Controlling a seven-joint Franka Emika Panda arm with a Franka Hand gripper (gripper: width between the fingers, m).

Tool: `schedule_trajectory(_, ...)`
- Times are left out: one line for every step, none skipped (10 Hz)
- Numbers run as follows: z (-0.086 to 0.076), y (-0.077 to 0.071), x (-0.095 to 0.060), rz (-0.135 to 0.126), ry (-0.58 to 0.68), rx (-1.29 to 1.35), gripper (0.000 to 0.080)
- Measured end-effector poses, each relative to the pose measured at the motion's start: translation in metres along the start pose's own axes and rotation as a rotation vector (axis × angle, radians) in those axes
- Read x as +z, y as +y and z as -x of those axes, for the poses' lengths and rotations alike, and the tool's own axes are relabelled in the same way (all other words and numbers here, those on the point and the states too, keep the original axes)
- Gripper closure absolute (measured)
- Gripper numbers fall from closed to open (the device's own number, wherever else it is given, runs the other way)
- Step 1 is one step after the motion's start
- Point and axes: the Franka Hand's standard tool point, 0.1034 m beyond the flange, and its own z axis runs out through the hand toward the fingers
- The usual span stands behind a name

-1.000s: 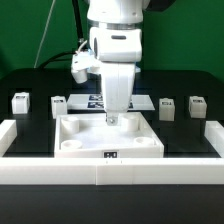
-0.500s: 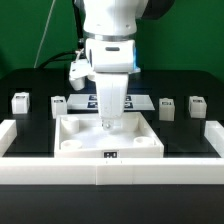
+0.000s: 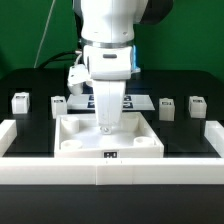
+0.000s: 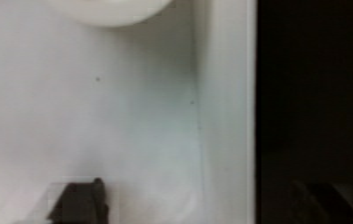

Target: Assemble one leg

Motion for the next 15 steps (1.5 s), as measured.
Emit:
schedule_trajectory(0.000, 0.000, 0.000, 0.000, 0.000, 0.000, 0.0477)
schedule_trajectory(0.000, 0.000, 0.000, 0.000, 0.000, 0.000, 0.0615)
schedule_trajectory(0.000, 0.001, -0.001, 0.004, 0.000, 0.000, 0.0730)
schedule_trajectory(0.000, 0.003, -0.002, 0.014, 0.000, 0.000, 0.0730)
schedule_trajectory(0.000, 0.004, -0.002, 0.018, 0.001, 0.000, 0.0730)
schedule_trajectory(0.000, 0.004, -0.002, 0.020, 0.001, 0.000, 0.0730)
schedule_trajectory(0.000, 0.005, -0.002, 0.021, 0.001, 0.000, 0.0730)
schedule_trajectory(0.000, 0.005, -0.002, 0.021, 0.001, 0.000, 0.0730)
schedule_trajectory(0.000, 0.005, -0.002, 0.021, 0.001, 0.000, 0.0730)
schedule_trajectory(0.000, 0.005, -0.002, 0.021, 0.001, 0.000, 0.0730)
schedule_trajectory(-0.004, 0.005, -0.003, 0.024, 0.002, 0.016, 0.0729)
schedule_trajectory(-0.019, 0.007, -0.003, 0.029, 0.008, 0.029, 0.0729)
schedule_trajectory(-0.037, 0.009, -0.004, 0.030, 0.015, 0.037, 0.0729)
schedule_trajectory(-0.056, 0.015, -0.006, 0.036, 0.020, 0.029, 0.0729)
schedule_trajectory(-0.070, 0.019, -0.006, 0.040, 0.025, 0.008, 0.0729)
